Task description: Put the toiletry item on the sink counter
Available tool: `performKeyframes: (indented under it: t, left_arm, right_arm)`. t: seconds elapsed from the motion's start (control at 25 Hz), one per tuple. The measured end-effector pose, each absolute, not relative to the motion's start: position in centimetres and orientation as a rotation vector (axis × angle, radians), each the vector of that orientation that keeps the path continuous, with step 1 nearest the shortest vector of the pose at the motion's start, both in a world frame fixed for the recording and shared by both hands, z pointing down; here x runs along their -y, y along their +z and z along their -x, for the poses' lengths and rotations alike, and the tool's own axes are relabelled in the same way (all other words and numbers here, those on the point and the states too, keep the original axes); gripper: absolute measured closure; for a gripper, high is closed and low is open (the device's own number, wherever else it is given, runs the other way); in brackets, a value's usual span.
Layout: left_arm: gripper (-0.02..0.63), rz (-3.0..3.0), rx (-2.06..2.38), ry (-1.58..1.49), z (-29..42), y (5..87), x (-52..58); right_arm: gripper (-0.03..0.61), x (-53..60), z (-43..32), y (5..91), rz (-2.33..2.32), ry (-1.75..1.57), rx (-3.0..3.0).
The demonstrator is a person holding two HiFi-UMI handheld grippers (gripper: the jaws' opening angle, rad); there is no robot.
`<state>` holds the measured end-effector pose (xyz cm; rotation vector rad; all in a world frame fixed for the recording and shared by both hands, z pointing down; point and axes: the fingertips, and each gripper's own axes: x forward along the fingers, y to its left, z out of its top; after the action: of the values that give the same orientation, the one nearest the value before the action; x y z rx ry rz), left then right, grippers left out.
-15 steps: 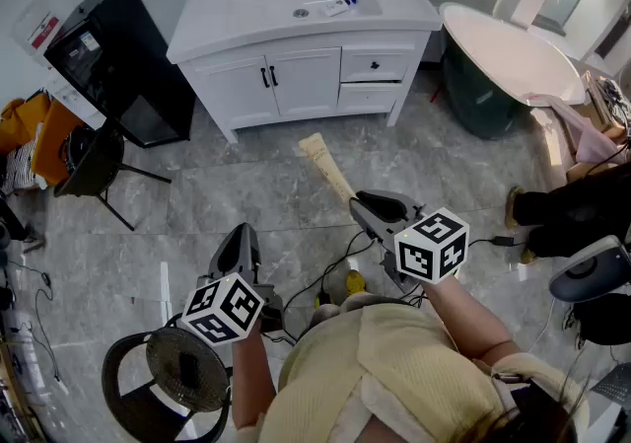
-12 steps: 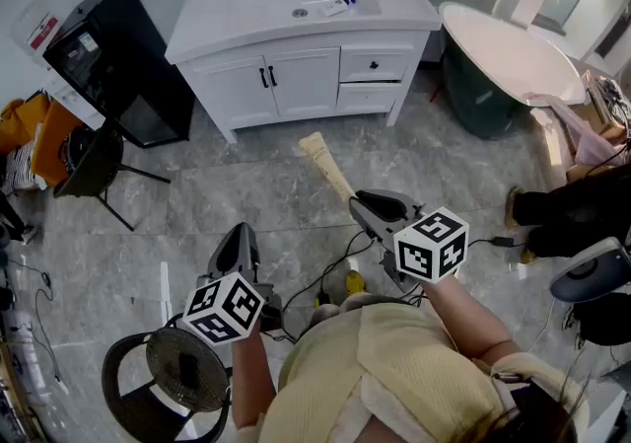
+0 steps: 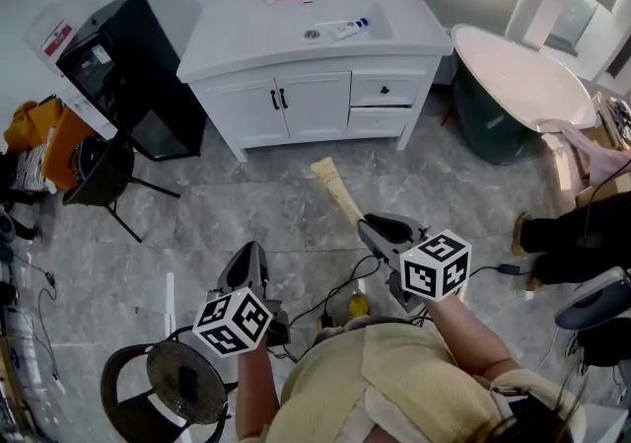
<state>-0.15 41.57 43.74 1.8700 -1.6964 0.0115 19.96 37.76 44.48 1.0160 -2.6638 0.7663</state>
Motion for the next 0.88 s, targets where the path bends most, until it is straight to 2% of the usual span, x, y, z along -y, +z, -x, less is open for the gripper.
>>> performKeyframes:
  t: [0.88]
  left_arm:
    - [0.561, -1.833, 1.799, 0.053, -2.7, 43.2, -38.1]
  right_arm:
    - [0.508, -35.1, -22.8, 45.1, -0.898, 0.755, 2.681]
